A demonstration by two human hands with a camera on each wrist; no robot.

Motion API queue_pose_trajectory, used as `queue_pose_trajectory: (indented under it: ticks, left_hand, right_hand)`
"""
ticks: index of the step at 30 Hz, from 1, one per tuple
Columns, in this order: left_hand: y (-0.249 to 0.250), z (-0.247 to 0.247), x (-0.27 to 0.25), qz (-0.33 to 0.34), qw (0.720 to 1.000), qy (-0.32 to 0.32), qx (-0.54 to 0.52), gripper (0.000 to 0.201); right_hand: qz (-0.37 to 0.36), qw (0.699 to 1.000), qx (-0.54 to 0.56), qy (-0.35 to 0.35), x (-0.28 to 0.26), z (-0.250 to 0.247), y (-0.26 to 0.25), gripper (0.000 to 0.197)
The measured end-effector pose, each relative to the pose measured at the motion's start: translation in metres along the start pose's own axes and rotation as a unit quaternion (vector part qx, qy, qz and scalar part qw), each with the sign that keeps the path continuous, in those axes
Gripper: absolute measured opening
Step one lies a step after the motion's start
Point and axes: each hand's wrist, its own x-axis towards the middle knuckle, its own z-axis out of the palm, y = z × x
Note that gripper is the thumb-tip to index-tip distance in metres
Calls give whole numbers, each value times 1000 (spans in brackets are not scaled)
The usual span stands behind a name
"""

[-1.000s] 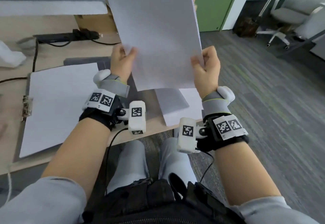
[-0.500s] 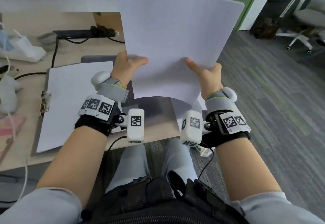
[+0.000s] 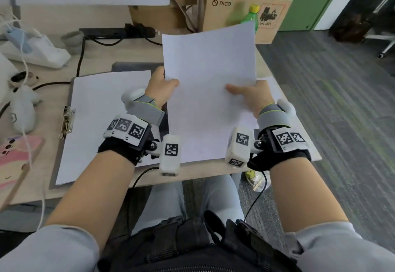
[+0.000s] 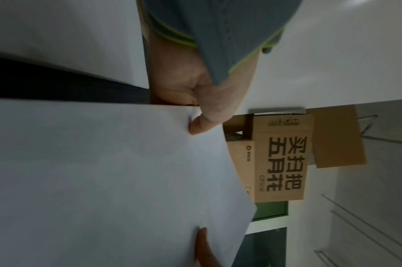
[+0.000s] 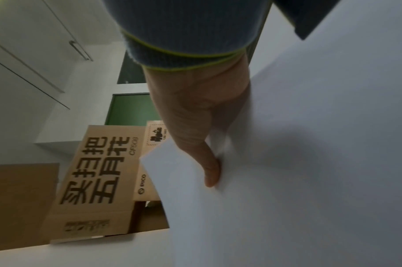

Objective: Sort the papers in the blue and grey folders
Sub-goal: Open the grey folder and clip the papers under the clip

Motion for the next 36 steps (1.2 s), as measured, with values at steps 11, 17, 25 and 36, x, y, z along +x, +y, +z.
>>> queue_pose_trajectory:
  ticks: [11, 17, 25, 36]
  left_hand:
    - [-30, 3, 47, -64, 974, -10, 216, 38]
    - [-34, 3, 63, -103, 952, -29, 288, 44]
    - [-29, 1, 88, -88, 954, -11, 286, 64]
    - [-37, -4, 103, -82, 972, -81, 203, 26]
  right_hand:
    - [115, 950, -288, -25, 45, 12, 25, 80]
    - [60, 916, -396, -14, 71, 25, 14, 86]
    - [48, 848, -525, -46, 92, 48, 10, 74]
    - [-133, 912, -388, -19, 126, 109, -12, 34]
